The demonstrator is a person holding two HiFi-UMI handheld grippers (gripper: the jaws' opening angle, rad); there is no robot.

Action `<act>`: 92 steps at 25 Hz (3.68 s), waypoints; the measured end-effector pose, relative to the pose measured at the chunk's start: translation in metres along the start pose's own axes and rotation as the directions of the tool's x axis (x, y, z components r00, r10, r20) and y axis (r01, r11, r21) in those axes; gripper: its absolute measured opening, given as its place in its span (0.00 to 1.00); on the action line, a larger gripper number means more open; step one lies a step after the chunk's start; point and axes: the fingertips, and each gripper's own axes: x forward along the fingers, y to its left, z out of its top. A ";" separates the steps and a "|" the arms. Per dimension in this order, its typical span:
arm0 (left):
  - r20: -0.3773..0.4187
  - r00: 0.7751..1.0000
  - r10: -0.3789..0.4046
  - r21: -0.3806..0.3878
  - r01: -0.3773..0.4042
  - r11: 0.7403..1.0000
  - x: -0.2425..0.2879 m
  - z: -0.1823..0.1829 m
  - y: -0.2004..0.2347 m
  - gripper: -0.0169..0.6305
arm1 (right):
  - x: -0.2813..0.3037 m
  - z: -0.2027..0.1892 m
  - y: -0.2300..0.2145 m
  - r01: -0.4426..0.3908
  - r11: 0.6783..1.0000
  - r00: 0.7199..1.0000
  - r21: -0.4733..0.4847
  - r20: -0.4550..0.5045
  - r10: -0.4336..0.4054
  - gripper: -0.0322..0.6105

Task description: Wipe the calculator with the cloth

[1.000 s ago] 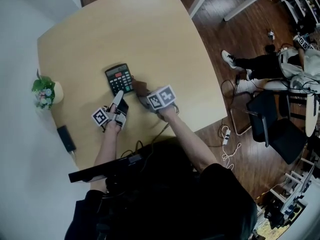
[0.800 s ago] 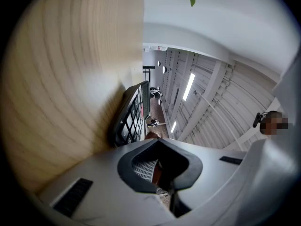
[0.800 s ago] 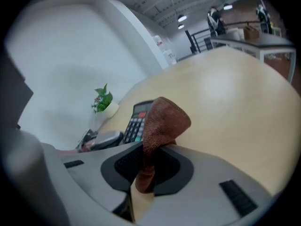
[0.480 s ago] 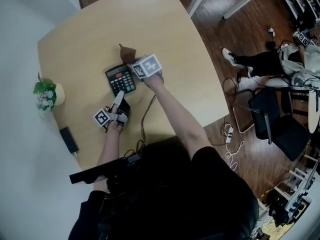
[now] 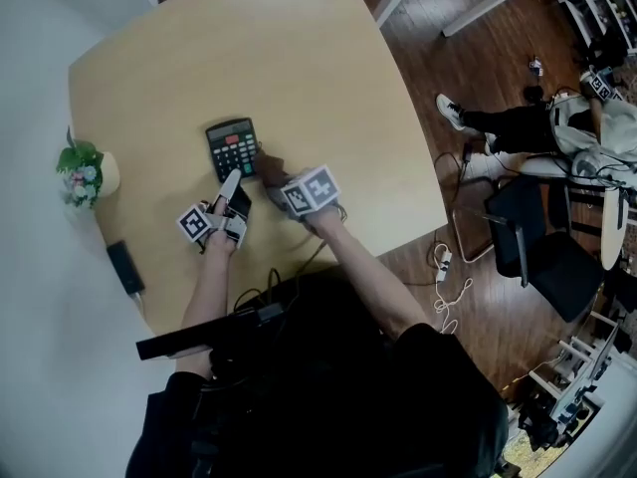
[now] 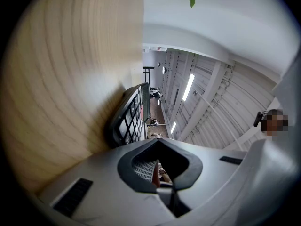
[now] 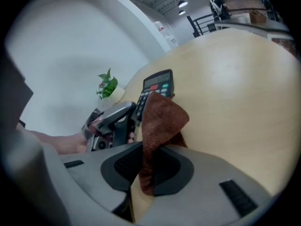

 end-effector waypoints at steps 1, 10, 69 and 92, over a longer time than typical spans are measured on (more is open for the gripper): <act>-0.001 1.000 -0.002 0.000 0.002 1.000 0.000 0.000 -0.001 0.04 | -0.003 -0.011 0.005 -0.015 1.000 1.000 0.016 -0.011 0.015 0.13; 0.000 1.000 -0.007 -0.003 0.007 1.000 0.000 -0.001 0.000 0.04 | -0.032 0.155 -0.054 0.216 0.968 0.936 -0.131 0.308 -0.167 0.13; 0.099 0.947 0.305 -0.038 -0.303 0.952 -0.051 0.058 0.017 0.24 | -0.023 0.104 -0.037 0.118 0.980 0.987 -0.162 0.125 -0.098 0.12; 0.134 0.937 0.324 -0.012 -0.325 0.946 -0.049 0.062 0.019 0.21 | -0.065 0.035 -0.010 0.147 0.946 0.989 -0.290 0.043 -0.140 0.12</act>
